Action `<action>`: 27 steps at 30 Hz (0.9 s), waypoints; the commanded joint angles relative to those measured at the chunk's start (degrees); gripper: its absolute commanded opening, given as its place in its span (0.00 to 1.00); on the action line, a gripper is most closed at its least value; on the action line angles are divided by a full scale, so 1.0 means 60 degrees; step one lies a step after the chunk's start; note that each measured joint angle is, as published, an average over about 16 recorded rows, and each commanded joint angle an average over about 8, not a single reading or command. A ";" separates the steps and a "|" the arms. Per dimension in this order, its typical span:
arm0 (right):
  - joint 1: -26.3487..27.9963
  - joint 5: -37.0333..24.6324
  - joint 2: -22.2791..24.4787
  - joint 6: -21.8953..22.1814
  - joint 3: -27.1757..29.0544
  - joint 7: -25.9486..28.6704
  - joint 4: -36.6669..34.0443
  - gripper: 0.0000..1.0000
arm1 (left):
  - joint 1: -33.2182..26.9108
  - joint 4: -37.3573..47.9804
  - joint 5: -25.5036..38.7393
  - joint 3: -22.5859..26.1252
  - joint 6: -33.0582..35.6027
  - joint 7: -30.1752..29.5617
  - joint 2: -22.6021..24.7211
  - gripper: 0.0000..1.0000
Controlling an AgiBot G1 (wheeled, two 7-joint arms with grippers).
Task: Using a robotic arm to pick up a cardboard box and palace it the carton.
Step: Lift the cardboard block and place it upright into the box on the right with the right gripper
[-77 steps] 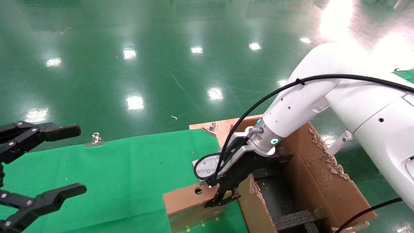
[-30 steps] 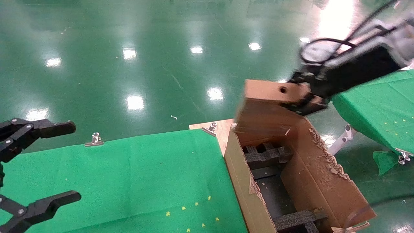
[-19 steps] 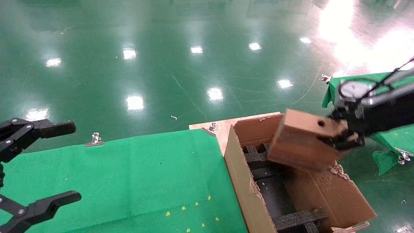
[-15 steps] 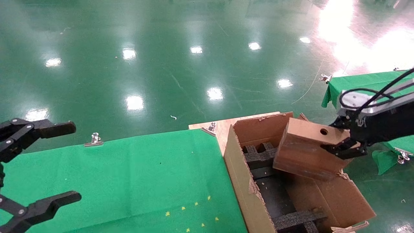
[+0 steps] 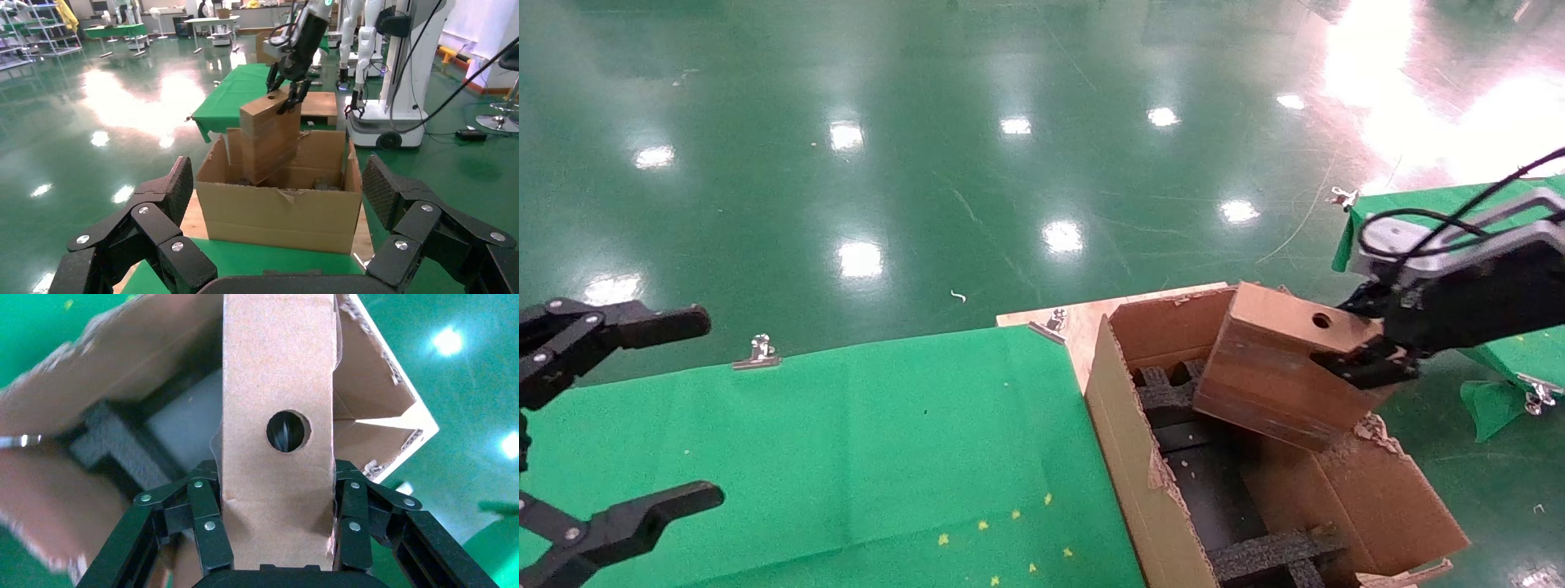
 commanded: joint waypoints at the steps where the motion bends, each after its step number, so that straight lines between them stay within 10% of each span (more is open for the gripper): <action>1: -0.0172 0.0097 -0.0017 0.0230 -0.0004 0.0443 -0.0115 0.00 | 0.0000 0.0000 0.0000 0.0000 0.0000 0.0000 0.0000 1.00; 18: -0.1604 -0.0174 0.0774 0.2687 -0.0429 0.7070 0.1130 0.00 | 0.0000 0.0001 -0.0001 0.0001 -0.0001 0.0001 0.0000 1.00; 27: -0.1739 -0.0291 0.0899 0.2904 -0.0502 0.7791 0.1454 0.00 | 0.0002 0.0003 -0.0006 0.0000 -0.0003 0.0002 -0.0001 1.00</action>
